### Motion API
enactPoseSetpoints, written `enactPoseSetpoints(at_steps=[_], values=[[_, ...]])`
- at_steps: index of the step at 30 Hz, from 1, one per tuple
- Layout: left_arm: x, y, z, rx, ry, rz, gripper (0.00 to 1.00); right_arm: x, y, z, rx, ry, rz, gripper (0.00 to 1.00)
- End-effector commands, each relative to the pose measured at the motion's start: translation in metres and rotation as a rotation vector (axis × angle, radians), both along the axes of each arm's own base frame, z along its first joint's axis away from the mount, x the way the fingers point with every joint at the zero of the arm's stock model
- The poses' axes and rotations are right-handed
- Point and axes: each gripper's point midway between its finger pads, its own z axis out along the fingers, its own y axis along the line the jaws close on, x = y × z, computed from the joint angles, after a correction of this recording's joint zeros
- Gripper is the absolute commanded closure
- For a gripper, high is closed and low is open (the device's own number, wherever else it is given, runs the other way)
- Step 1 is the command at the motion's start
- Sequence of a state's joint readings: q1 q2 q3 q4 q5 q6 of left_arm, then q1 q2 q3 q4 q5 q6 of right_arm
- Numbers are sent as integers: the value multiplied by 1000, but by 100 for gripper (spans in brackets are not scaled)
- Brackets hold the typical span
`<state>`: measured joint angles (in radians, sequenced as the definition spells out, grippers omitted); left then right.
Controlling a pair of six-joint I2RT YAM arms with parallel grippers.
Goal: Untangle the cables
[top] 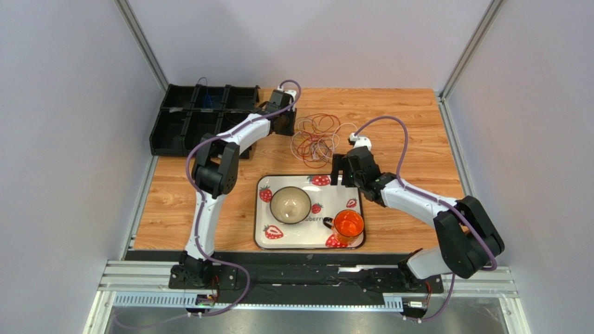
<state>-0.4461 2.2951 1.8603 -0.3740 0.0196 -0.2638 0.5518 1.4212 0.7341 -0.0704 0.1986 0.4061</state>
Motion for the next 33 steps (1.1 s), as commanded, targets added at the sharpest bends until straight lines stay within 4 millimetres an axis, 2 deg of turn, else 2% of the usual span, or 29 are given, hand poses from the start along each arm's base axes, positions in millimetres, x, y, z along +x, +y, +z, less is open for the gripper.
enactPoseSetpoints(at_steps=[1,11,14,15,17,22,24,26,27,29,30,33], values=[[7,-8,8,-23,-7,-4,69,13,6,16,22,-39,-4,15],[7,-10,4,-21,12,-8,79,13,7,16,21,-39,1,16],[7,-10,3,-19,17,-10,87,13,6,16,19,-37,1,16],[8,-10,4,-21,15,-11,93,13,6,15,20,-37,0,16],[7,-10,4,-22,16,-10,100,13,6,16,19,-37,1,16],[5,-20,14,-62,22,-61,100,13,7,16,21,-39,6,17],[6,-22,39,-87,-5,-61,100,13,7,16,23,-41,4,17],[2,-22,55,-105,-20,-62,100,13,6,16,23,-41,3,17],[0,-23,77,-127,-51,-65,100,13,6,16,25,-41,3,17],[-4,-23,98,-143,-73,-74,100,12,6,16,22,-40,3,17],[-5,-22,119,-156,-100,-77,100,13,6,17,24,-43,3,17],[-13,-19,162,-169,-139,-79,100,12,7,17,24,-43,4,18]])
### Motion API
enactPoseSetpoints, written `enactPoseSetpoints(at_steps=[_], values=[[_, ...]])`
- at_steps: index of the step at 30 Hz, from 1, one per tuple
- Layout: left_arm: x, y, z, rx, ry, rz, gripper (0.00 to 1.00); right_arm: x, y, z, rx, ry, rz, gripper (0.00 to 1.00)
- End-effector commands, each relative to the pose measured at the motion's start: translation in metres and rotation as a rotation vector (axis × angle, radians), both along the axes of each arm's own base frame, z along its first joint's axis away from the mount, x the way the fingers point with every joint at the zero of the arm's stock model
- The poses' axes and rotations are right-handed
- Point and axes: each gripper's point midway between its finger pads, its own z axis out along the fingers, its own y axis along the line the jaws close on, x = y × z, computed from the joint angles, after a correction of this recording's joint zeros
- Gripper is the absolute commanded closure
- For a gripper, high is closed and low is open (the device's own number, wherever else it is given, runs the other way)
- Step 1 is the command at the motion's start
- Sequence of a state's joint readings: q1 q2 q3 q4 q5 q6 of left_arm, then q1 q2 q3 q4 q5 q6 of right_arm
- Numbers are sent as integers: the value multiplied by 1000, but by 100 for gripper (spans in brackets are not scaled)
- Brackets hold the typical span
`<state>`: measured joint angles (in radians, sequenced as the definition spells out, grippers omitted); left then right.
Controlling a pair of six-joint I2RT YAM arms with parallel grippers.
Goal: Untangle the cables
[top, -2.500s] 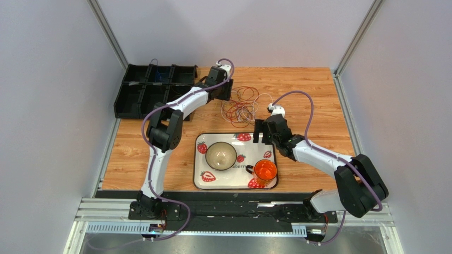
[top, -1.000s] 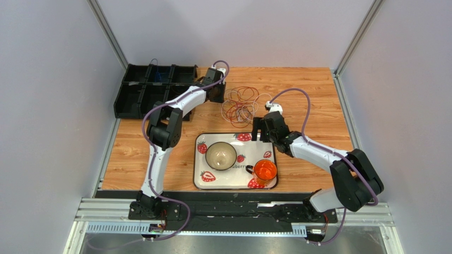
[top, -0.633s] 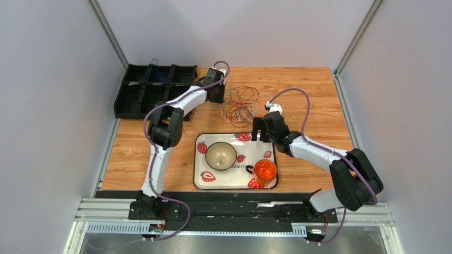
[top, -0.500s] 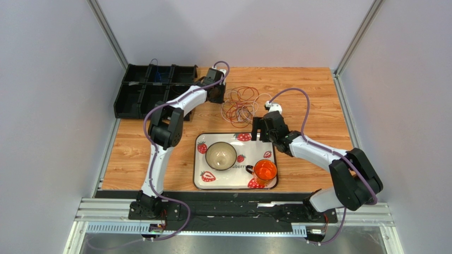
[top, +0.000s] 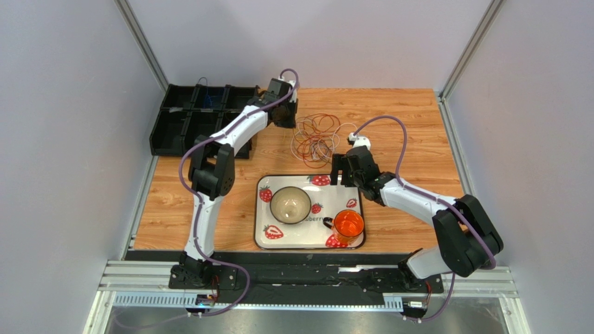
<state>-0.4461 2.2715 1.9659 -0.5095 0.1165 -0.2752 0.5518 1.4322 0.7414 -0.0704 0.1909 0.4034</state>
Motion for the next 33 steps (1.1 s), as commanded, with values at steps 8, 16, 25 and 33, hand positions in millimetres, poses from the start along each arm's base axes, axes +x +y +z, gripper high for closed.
enactPoseSetpoints(at_steps=[8,16,25,33], values=[[-17,-9,269,-252,-382,-57,100,11,4,18,24,-50,-6,18],[-63,3,416,-459,-685,-94,100,10,3,20,33,-61,-10,18],[-87,14,418,-486,-704,-77,100,9,2,21,37,-68,-14,18],[-73,40,251,-209,-397,54,100,9,1,22,39,-73,-13,18]])
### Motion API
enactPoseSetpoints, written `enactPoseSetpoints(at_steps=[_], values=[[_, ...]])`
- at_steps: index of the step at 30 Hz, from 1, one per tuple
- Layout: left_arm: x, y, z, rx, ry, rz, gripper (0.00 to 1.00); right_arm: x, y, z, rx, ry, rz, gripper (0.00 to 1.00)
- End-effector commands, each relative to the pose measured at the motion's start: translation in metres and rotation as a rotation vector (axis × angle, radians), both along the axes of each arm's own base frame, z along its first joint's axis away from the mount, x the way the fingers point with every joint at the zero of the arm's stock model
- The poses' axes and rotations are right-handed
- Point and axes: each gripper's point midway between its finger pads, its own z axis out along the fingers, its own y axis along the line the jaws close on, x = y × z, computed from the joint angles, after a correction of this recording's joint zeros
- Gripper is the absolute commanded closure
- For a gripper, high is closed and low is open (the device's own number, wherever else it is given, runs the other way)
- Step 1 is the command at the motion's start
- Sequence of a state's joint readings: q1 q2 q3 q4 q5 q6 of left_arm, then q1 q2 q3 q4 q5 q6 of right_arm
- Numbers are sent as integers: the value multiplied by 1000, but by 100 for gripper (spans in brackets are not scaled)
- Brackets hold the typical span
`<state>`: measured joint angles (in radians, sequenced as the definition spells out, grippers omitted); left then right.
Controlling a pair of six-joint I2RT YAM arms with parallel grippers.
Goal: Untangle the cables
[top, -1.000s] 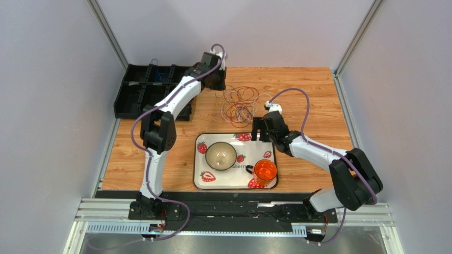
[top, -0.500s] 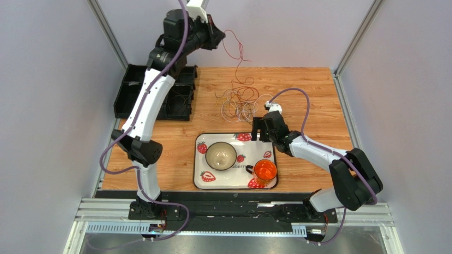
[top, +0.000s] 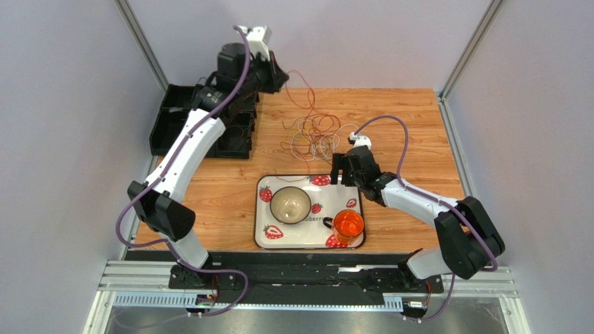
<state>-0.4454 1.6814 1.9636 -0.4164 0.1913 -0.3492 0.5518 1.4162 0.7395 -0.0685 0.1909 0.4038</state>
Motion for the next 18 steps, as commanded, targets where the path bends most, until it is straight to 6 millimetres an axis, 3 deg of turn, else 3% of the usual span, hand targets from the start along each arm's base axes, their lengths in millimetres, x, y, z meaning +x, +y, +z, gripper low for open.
enactPoseSetpoints(at_steps=[1,2,3,5,6,7,8,9,12,14,18], values=[[3,29,-100,177,201,141,100,8,1,18,33,-59,-14,18],[-2,34,-105,191,207,154,100,8,1,17,31,-57,-13,18],[-8,40,-129,223,252,165,100,8,1,17,30,-57,-15,18],[-14,52,-136,236,252,208,100,8,2,17,31,-55,-13,18],[-20,57,-156,262,288,215,100,9,1,16,28,-55,-16,18],[-23,61,-162,272,301,226,100,9,2,16,28,-53,-14,18],[-27,63,-168,278,315,228,100,9,2,16,27,-52,-14,18],[-33,66,-187,300,357,229,100,9,1,15,25,-50,-15,18],[-44,66,-221,304,438,227,100,9,1,15,25,-50,-15,18],[-49,64,-233,292,469,216,100,9,2,15,25,-48,-14,18],[-58,81,-265,346,540,293,100,10,2,14,19,-42,-11,18]])
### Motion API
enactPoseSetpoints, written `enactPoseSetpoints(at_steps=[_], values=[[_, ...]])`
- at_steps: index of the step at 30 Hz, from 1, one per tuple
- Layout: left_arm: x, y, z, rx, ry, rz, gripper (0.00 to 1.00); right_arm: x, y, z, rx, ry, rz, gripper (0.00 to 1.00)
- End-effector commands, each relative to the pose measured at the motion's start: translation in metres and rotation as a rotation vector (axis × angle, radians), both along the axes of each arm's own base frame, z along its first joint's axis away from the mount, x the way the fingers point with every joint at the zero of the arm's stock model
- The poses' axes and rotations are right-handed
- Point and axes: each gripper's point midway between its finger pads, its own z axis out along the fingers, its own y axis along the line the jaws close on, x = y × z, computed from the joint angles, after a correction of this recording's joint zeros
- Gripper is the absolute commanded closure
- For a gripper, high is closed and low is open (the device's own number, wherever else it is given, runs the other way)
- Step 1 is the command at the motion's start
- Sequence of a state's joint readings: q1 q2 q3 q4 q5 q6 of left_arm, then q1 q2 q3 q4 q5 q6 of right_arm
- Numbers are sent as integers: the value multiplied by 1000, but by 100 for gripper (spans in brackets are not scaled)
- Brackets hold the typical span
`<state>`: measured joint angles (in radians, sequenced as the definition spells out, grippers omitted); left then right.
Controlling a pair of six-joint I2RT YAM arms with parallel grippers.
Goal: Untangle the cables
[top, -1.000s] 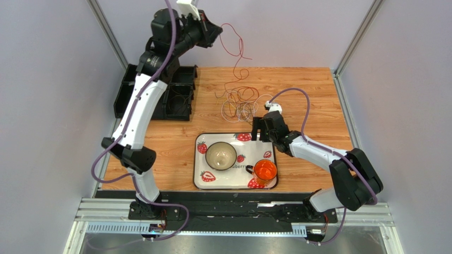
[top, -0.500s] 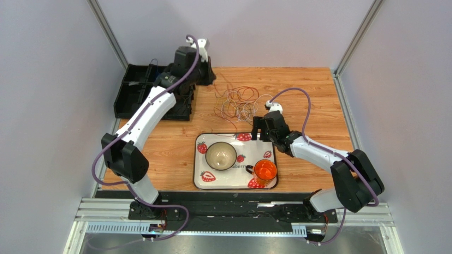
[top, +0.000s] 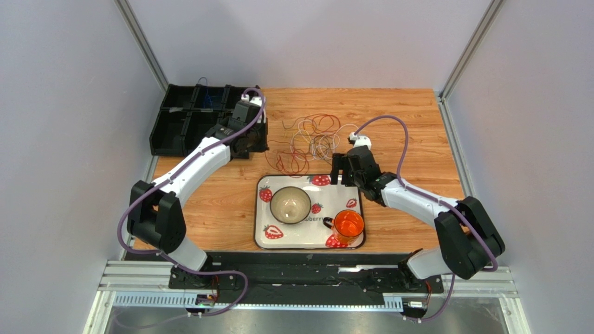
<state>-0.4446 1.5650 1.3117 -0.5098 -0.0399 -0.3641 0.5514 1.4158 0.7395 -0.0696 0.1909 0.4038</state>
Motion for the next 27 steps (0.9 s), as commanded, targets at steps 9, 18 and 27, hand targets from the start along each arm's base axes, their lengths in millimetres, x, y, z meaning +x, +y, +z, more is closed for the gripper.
enactPoseSetpoints(at_steps=[9,18,27], values=[[24,12,-42,124,52,69,100,11,3,13,16,-37,-12,18],[26,30,-22,197,59,138,34,10,3,12,11,-31,-9,18],[-6,-3,-55,68,169,116,34,11,3,12,12,-28,-11,18]])
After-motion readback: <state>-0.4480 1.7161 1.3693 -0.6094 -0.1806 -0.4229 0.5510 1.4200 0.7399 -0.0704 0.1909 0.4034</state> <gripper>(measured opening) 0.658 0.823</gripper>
